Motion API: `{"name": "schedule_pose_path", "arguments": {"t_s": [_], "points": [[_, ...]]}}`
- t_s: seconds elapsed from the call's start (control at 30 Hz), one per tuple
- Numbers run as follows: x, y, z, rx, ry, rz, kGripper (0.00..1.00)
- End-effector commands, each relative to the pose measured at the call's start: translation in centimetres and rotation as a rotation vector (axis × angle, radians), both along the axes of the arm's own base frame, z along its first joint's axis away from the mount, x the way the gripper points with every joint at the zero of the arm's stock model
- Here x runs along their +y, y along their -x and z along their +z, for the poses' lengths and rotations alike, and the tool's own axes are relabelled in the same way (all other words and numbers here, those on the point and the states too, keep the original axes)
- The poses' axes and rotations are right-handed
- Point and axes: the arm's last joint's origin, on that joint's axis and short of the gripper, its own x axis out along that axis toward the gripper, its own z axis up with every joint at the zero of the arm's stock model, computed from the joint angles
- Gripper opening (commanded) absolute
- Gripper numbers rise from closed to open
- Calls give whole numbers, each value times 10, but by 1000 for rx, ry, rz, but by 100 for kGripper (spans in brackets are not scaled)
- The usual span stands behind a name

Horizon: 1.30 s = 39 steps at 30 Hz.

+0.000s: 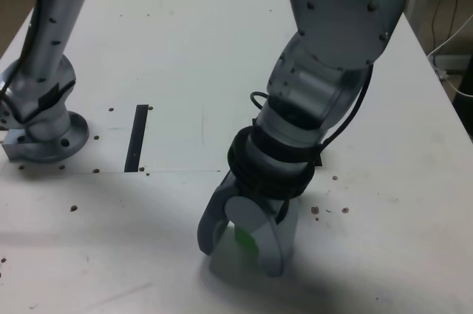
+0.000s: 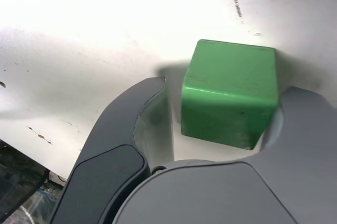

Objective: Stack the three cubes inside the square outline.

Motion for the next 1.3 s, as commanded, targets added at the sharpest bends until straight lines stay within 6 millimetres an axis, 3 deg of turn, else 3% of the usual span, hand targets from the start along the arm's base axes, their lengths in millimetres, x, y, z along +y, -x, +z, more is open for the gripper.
{"name": "schedule_pose_path", "arguments": {"t_s": [0.0,0.63,0.93,1.27], "points": [[-1,-1,-1,-2,0,-5,24],[1,2,11,-2,-19,2,24],[16,2,57,-32,-89,37,24],[70,-23,108,-107,-66,139,24]]}}
